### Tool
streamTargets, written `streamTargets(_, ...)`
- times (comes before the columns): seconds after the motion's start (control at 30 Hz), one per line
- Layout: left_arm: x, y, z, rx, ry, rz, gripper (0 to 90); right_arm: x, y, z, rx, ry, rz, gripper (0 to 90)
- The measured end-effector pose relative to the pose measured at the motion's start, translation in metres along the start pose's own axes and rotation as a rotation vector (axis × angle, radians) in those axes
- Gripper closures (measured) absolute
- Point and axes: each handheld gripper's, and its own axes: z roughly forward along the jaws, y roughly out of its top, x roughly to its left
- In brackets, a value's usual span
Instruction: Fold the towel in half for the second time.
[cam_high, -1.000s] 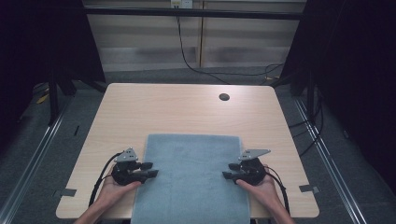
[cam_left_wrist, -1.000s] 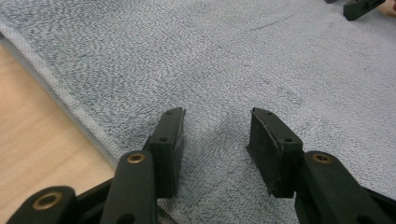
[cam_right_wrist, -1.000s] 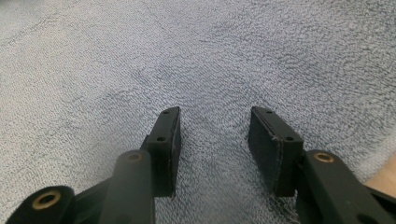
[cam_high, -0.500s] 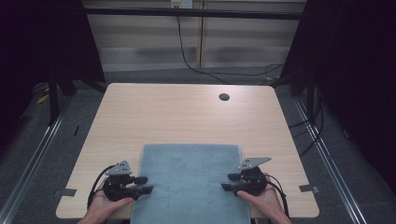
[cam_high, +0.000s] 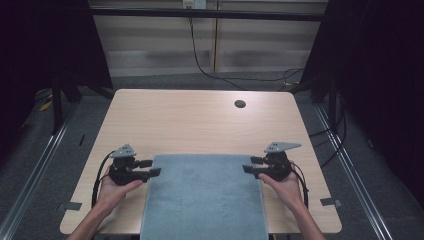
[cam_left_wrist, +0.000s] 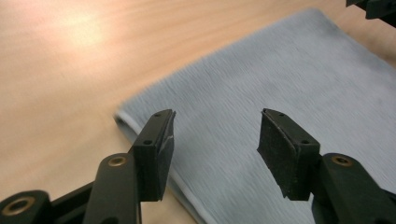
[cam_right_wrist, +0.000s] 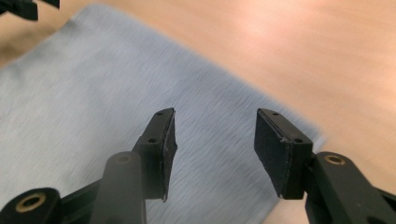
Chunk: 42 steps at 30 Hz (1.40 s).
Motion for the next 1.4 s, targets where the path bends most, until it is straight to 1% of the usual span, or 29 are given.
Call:
streamTargets(0.07, 0.008, 0.007, 0.007, -0.008, 0.012, -0.006, 44.6, -0.007, 0.009, 0.003, -0.007, -0.010, -0.006, 50.0)
streamTargets(0.1, 0.012, 0.011, 0.010, -0.008, 0.015, -0.018, 45.0, -0.011, 0.013, 0.004, -0.009, -0.010, -0.015, 50.8)
streamTargets(0.13, 0.015, 0.014, 0.013, -0.002, 0.033, -0.027, 42.0, -0.018, 0.019, 0.008, -0.015, -0.004, -0.001, 52.9)
streamTargets(0.17, 0.018, 0.016, 0.014, -0.006, 0.058, -0.030, 42.0, -0.018, 0.019, 0.008, -0.015, -0.004, -0.001, 52.9)
streamTargets(0.23, 0.026, 0.019, 0.014, -0.020, 0.044, -0.067, 40.2, -0.024, 0.022, 0.011, -0.024, -0.015, 0.019, 54.2)
streamTargets(0.27, 0.028, 0.019, 0.015, -0.042, 0.055, -0.078, 41.0, -0.028, 0.022, 0.014, -0.032, -0.009, 0.035, 54.1)
streamTargets(0.3, 0.030, 0.018, 0.017, -0.041, 0.055, -0.080, 41.4, -0.031, 0.022, 0.017, -0.020, -0.010, 0.037, 53.8)
streamTargets(0.37, 0.033, 0.015, 0.022, -0.013, 0.064, -0.074, 40.4, -0.037, 0.019, 0.023, 0.018, -0.038, 0.042, 51.9)
streamTargets(0.43, 0.034, 0.010, 0.024, 0.017, 0.060, -0.050, 40.1, -0.041, 0.016, 0.025, 0.034, -0.043, 0.042, 50.4)
streamTargets(0.5, 0.036, 0.006, 0.024, 0.017, 0.068, -0.056, 40.0, -0.046, 0.013, 0.027, 0.031, -0.023, 0.041, 49.9)
streamTargets(0.6, 0.042, 0.003, 0.026, 0.003, 0.072, -0.076, 39.8, -0.049, 0.012, 0.032, 0.024, -0.014, 0.056, 49.4)
streamTargets(0.63, 0.045, 0.002, 0.029, 0.010, 0.068, -0.081, 39.4, -0.050, 0.011, 0.037, 0.045, -0.019, 0.043, 49.4)
streamTargets(0.67, 0.045, 0.002, 0.029, 0.010, 0.068, -0.081, 39.1, -0.050, 0.011, 0.037, 0.045, -0.019, 0.043, 49.4)
streamTargets(0.7, 0.045, 0.001, 0.031, 0.008, 0.065, -0.078, 39.0, -0.051, 0.008, 0.041, 0.074, -0.017, 0.041, 49.2)
streamTargets(0.8, 0.042, 0.001, 0.034, 0.013, 0.063, -0.068, 37.4, -0.051, 0.006, 0.042, 0.086, -0.003, 0.048, 49.0)
streamTargets(0.83, 0.041, 0.000, 0.038, 0.033, 0.064, -0.050, 37.2, -0.050, 0.004, 0.044, 0.095, -0.012, 0.038, 49.0)
streamTargets(0.87, 0.041, 0.000, 0.038, 0.033, 0.064, -0.050, 37.0, -0.049, 0.003, 0.045, 0.103, -0.029, 0.033, 49.3)
streamTargets(0.93, 0.041, -0.001, 0.041, 0.048, 0.062, -0.041, 36.9, -0.048, 0.001, 0.047, 0.111, -0.032, 0.028, 50.5)
streamTargets(0.97, 0.040, -0.002, 0.042, 0.053, 0.066, -0.039, 36.6, -0.048, -0.002, 0.049, 0.125, -0.018, 0.024, 50.2)
streamTargets(1.0, 0.040, -0.002, 0.043, 0.055, 0.066, -0.031, 36.6, -0.046, -0.003, 0.049, 0.132, -0.031, 0.012, 50.6)
streamTargets(1.07, 0.039, -0.002, 0.043, 0.055, 0.066, -0.024, 36.4, -0.043, -0.003, 0.049, 0.140, -0.033, 0.006, 50.8)
streamTargets(1.1, 0.040, -0.003, 0.042, 0.049, 0.065, -0.028, 36.1, -0.043, -0.004, 0.049, 0.134, -0.033, -0.002, 52.7)
streamTargets(1.13, 0.039, -0.003, 0.043, 0.053, 0.046, -0.029, 36.1, -0.042, -0.004, 0.049, 0.130, -0.039, -0.001, 57.9)
streamTargets(1.2, 0.035, -0.003, 0.045, 0.065, 0.057, -0.007, 38.4, -0.040, -0.006, 0.049, 0.126, -0.021, -0.001, 66.9)
streamTargets(1.27, 0.033, -0.003, 0.047, 0.065, 0.045, 0.006, 40.3, -0.039, -0.005, 0.049, 0.136, -0.006, 0.004, 74.4)
streamTargets(1.3, 0.032, -0.003, 0.047, 0.064, 0.052, 0.022, 46.5, -0.040, -0.005, 0.049, 0.135, 0.001, 0.009, 76.5)
streamTargets(1.33, 0.032, -0.003, 0.047, 0.067, 0.045, 0.032, 51.6, -0.040, -0.006, 0.049, 0.134, 0.004, 0.018, 78.5)
streamTargets(1.37, 0.033, -0.004, 0.046, 0.069, 0.022, 0.036, 69.8, -0.040, -0.006, 0.049, 0.132, 0.015, 0.027, 80.5)
streamTargets(1.4, 0.032, -0.005, 0.046, 0.065, 0.027, 0.048, 69.8, -0.040, -0.006, 0.049, 0.132, 0.015, 0.027, 80.5)
